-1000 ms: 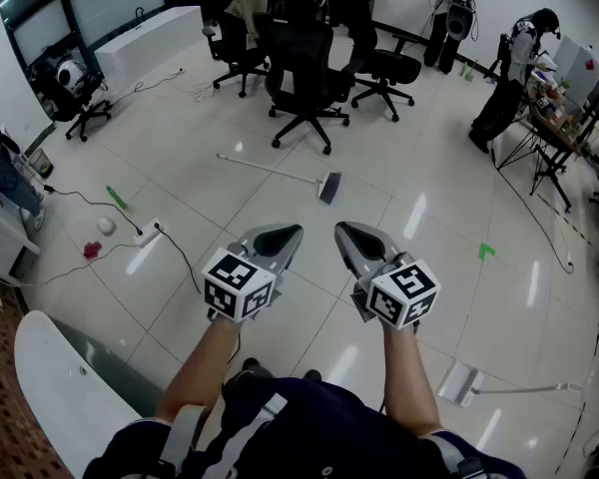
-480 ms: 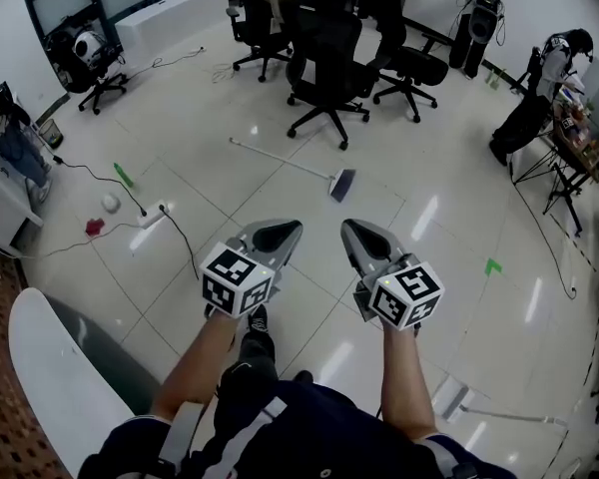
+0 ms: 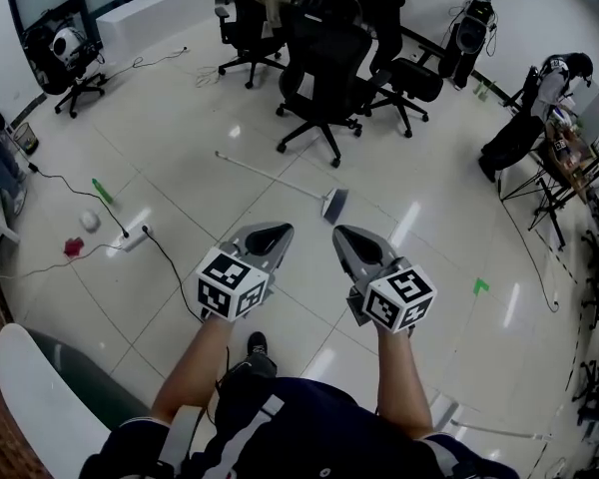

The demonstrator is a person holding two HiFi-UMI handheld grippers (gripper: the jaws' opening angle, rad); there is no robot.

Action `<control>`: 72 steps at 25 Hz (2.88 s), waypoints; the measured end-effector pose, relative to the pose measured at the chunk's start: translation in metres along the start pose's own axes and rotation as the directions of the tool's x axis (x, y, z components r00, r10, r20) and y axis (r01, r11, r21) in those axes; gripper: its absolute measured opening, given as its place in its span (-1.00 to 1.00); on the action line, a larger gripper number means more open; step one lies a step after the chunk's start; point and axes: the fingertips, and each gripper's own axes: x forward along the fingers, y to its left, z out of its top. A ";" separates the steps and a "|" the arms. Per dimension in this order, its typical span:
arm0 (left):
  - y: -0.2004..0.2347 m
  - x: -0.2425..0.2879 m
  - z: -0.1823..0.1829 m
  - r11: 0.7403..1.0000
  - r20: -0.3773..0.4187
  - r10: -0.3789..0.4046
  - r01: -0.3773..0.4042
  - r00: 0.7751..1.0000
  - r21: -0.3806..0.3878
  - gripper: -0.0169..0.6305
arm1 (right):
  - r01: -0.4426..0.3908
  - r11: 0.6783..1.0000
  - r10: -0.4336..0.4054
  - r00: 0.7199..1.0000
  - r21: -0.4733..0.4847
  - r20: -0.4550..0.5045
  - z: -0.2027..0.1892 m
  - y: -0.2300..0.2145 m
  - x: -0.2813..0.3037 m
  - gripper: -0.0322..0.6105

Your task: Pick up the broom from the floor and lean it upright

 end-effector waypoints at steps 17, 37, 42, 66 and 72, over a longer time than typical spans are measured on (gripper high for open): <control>0.207 0.049 0.015 0.993 -0.019 0.096 -0.097 0.995 -0.063 -0.95 | -0.109 0.994 0.110 0.993 0.015 -0.034 0.021 -0.056 0.219 -0.88; 0.430 0.176 0.065 0.922 -0.062 0.366 -0.371 0.929 -0.110 -0.95 | -0.409 0.911 0.412 0.909 0.054 -0.057 0.069 -0.198 0.471 -0.88; 0.489 0.176 0.060 0.904 -0.061 0.399 -0.403 0.915 -0.141 -0.95 | -0.442 0.895 0.445 0.890 0.059 -0.096 0.061 -0.198 0.526 -0.88; 0.840 0.205 -0.054 0.934 -0.138 0.258 -0.284 0.956 -0.217 -0.95 | -0.277 0.961 0.256 0.897 -0.007 -0.360 -0.043 -0.243 0.870 -0.82; 0.883 0.244 -0.114 0.898 -0.173 0.337 -0.371 0.925 -0.235 -0.94 | -0.327 0.945 0.295 0.868 -0.011 -0.399 -0.125 -0.293 0.918 -0.76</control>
